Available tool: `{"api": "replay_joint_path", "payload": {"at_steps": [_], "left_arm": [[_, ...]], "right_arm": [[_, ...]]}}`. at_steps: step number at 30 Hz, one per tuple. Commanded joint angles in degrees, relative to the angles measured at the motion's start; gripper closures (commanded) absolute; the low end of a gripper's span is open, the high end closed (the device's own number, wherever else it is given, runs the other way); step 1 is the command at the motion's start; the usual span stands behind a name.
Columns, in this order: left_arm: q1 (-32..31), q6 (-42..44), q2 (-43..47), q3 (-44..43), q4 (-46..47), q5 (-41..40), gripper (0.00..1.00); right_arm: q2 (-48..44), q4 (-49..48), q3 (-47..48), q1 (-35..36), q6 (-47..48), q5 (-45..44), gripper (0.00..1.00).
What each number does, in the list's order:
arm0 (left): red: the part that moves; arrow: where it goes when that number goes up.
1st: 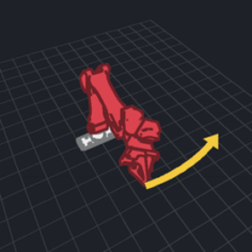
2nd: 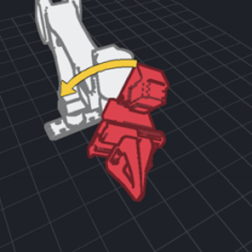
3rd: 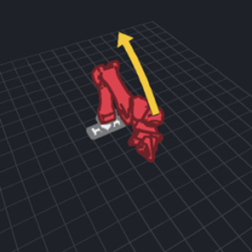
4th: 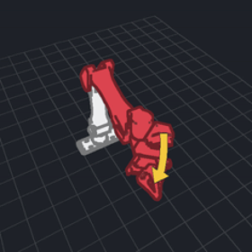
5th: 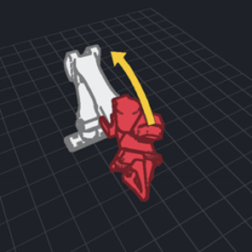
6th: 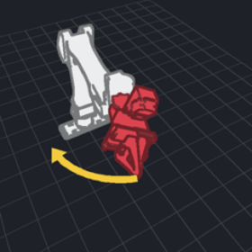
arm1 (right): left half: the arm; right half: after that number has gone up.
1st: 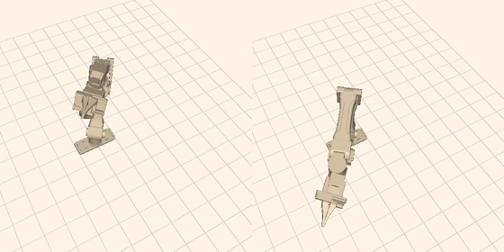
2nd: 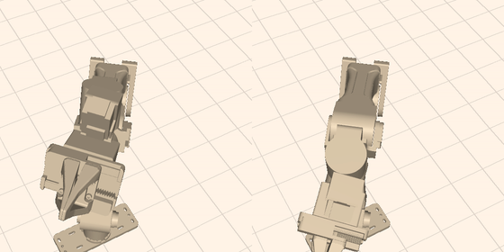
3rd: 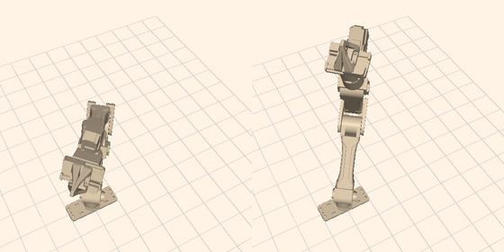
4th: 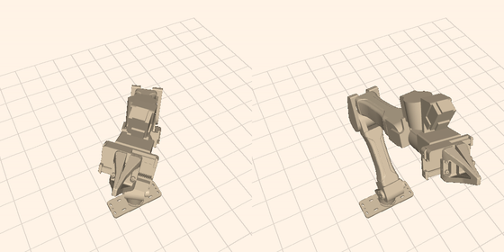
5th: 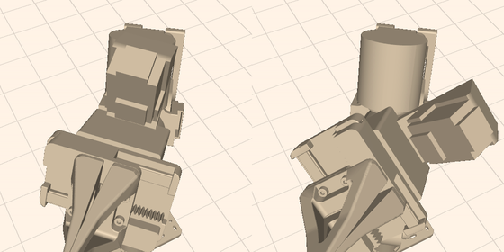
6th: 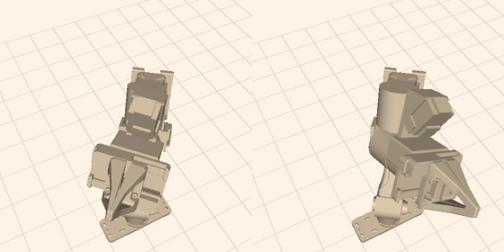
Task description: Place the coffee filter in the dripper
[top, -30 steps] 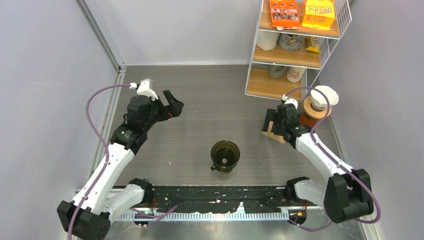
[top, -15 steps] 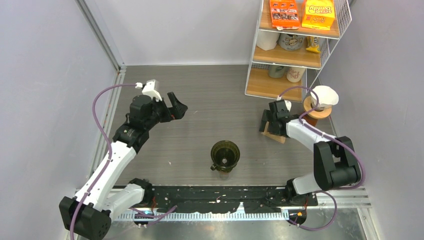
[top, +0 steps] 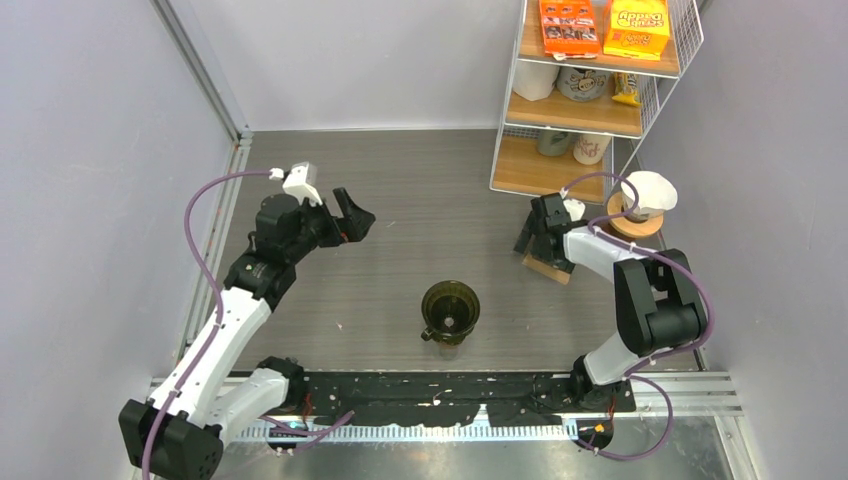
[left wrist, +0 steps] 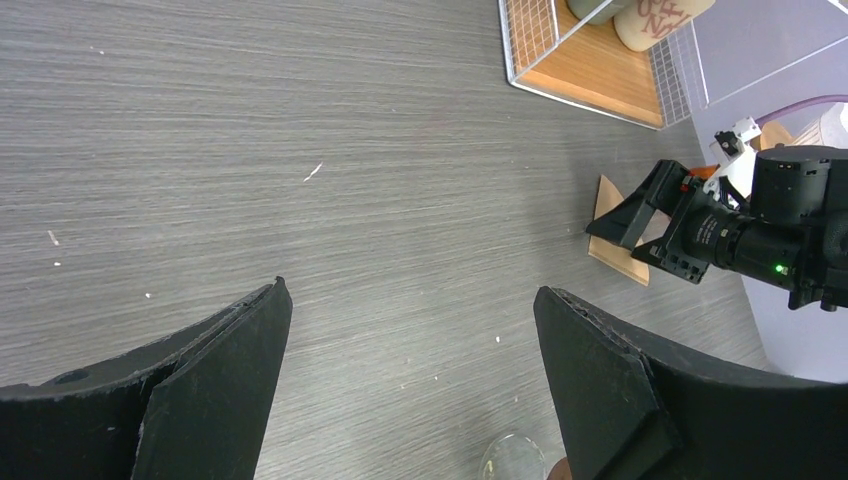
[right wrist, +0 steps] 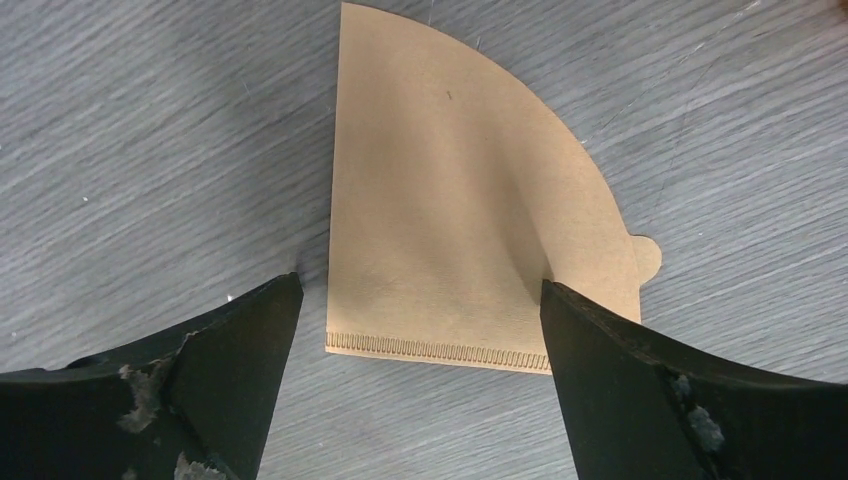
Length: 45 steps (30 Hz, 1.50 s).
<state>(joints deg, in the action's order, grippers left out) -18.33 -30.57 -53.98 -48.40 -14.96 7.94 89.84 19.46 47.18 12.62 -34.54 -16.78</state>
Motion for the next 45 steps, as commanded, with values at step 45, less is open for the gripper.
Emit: {"api": "replay_joint_path", "payload": {"at_steps": [45], "left_arm": [[4.4,1.0,6.2,3.0,4.2,2.6,0.01]], "right_arm": [[1.4,-3.2,3.5,3.8,-3.5,0.0,0.18]]}}
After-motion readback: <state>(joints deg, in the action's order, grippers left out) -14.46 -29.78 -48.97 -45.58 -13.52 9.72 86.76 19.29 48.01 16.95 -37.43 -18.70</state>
